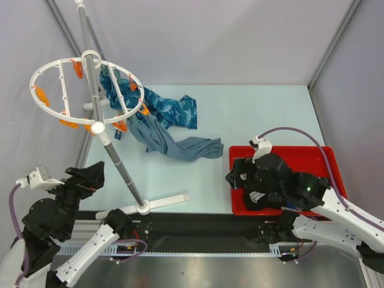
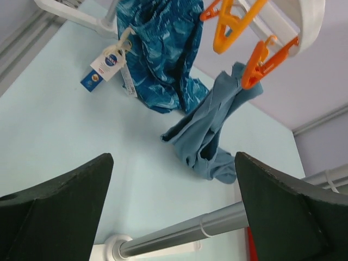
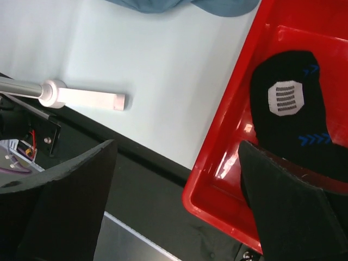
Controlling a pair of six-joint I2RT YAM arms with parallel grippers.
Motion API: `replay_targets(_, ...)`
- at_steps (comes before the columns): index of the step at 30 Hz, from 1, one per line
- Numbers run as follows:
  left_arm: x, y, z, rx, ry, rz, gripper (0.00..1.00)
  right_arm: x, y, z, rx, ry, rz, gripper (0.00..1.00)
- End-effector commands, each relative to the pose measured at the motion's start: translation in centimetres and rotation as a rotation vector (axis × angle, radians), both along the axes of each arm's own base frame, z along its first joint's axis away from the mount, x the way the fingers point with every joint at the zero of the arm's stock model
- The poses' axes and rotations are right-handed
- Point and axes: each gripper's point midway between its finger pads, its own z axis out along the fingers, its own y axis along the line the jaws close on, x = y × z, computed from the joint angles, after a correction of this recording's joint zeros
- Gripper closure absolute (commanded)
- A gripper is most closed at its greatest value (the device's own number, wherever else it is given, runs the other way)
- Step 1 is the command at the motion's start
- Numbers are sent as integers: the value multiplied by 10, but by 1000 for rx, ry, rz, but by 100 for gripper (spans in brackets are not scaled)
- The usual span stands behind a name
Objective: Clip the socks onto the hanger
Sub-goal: Adjust the distractor at the center of the board.
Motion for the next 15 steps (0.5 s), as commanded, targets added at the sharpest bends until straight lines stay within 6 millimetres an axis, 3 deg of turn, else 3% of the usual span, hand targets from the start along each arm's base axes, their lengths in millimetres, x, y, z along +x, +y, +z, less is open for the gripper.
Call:
replay_targets(1,7,-25,-4,57,30,-119,0,3,18,12,69,-18,74,0)
replay_targets(4,12,-40,-3,78,3,-184,0,9,33,8,98,3,133,0)
replay_targets(8,24,-22,-21,173,158,-46,0,26,58,20,208,-9,218,0)
replay_targets(11,35,-29,-19,286,181,-75,2,37,74,38,263,-80,275,0)
replay_targets(12,36,-26,-14,290,179,-59,3,41,79,35,251,-72,284,0)
replay_targets(14,41,-26,-10,319,185,-46,4,49,91,52,266,-116,319,3)
replay_targets(15,42,-25,-4,322,178,-39,4,54,97,47,258,-104,322,5)
